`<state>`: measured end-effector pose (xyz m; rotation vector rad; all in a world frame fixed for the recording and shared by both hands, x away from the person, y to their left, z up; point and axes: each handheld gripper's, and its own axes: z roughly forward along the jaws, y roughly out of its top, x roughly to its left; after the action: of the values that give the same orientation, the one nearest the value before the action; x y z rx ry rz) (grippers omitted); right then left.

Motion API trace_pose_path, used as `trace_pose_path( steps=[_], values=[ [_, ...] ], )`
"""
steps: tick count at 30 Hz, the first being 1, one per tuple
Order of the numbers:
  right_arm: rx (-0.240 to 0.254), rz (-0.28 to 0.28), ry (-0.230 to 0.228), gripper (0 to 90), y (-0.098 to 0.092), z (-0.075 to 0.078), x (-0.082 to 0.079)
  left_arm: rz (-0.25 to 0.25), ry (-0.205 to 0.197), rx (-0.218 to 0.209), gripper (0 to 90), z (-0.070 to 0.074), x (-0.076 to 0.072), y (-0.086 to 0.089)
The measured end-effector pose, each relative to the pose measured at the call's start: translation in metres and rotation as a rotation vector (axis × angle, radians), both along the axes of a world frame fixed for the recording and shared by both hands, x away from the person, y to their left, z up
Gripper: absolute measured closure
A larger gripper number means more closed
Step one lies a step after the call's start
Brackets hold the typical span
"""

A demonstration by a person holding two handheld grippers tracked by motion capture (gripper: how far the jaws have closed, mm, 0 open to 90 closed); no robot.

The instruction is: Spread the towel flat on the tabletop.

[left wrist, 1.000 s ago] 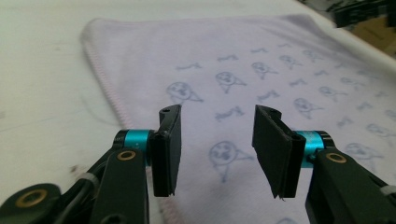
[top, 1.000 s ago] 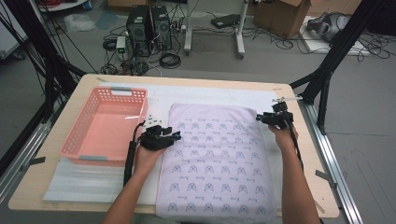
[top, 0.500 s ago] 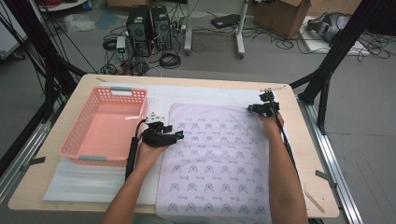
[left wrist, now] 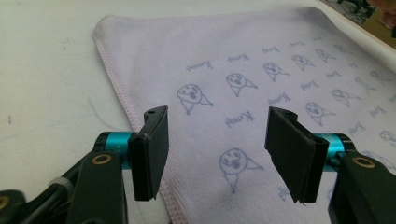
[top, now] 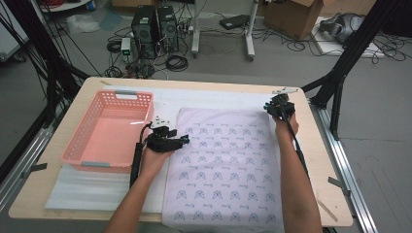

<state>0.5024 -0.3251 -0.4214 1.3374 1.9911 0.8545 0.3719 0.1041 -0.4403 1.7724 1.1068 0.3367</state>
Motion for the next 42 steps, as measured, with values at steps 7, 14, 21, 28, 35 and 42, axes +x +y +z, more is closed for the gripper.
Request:
trace_pose_path(
  steps=[7,14,21,28,35,42],
  values=[
    [0.048,-0.002,0.113,87.7,-0.009,-0.02,-0.002,0.006,-0.005,-0.018,42.3,0.002,-0.001,0.0],
    [0.004,-0.054,0.042,79.9,-0.02,-0.007,-0.022,-0.007,-0.019,-0.042,40.7,0.004,-0.002,0.002],
    [0.167,0.068,0.045,62.0,-0.033,0.013,-0.08,-0.07,-0.086,-0.043,39.3,0.009,-0.007,0.003],
    [0.178,0.199,0.06,36.7,-0.03,0.017,-0.145,-0.087,-0.109,-0.05,31.3,0.011,-0.009,0.0],
    [0.189,0.213,0.043,24.4,-0.029,0.004,-0.164,-0.07,-0.107,-0.092,21.5,0.019,-0.013,0.002],
    [0.17,0.268,0.063,23.6,-0.022,0.001,-0.16,-0.073,-0.089,-0.083,20.9,0.02,-0.013,0.002]
  ],
)
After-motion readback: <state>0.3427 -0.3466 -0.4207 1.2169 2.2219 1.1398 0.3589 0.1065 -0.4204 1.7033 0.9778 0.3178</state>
